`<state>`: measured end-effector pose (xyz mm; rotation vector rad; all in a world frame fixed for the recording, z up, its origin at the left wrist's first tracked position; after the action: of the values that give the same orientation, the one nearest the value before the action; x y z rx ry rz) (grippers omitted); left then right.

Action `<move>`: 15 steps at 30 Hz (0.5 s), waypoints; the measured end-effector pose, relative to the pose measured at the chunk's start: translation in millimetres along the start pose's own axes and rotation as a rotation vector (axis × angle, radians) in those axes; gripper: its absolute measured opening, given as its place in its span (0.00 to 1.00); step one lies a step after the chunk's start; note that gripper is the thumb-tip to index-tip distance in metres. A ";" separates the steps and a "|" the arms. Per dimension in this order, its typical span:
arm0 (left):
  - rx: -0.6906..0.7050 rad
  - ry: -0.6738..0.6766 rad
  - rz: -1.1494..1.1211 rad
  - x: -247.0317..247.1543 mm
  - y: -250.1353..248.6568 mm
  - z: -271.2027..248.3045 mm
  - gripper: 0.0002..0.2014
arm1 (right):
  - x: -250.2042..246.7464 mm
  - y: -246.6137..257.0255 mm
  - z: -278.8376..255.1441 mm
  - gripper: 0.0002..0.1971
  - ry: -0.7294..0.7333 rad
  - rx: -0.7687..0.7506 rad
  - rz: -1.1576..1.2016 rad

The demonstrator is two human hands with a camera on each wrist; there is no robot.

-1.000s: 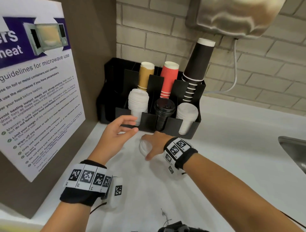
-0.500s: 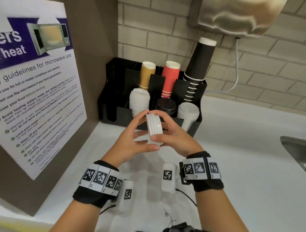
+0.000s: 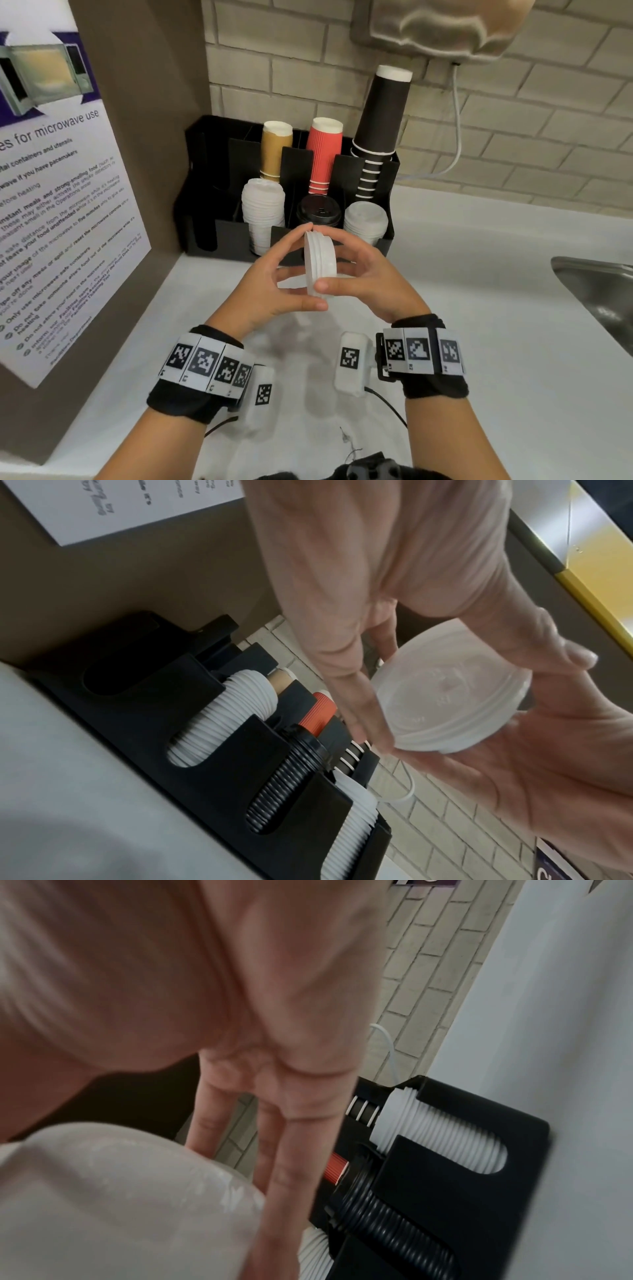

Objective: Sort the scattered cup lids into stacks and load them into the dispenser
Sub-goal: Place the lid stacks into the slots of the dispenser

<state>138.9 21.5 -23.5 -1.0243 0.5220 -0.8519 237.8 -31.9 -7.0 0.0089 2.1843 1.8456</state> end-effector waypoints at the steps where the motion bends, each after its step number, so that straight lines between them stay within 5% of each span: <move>1: -0.002 0.000 -0.001 1.0 -0.1 0.9 0.50 | -1.1 0.7 -0.4 0.37 -0.013 -0.007 -0.003; 11: -0.034 -0.037 0.063 -9.1 7.7 1.6 0.52 | -5.6 8.9 4.6 0.32 -0.069 -0.044 -0.068; 15: -0.025 -0.181 0.159 -45.3 4.3 -5.6 0.39 | -79.9 35.8 24.3 0.31 -0.334 -0.080 -0.141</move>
<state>110.2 56.5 -30.1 -1.0566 0.4548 -0.6064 313.6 -16.6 40.9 0.1334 1.8368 1.7120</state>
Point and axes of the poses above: each hand's wrist, its own z-axis towards the middle knuckle, its own x-axis out of the palm, y = z × x, the point moved 10 cm from there along z, towards the middle knuckle, and after that the axes turned 13 degrees about x, right-handed, at the moved point
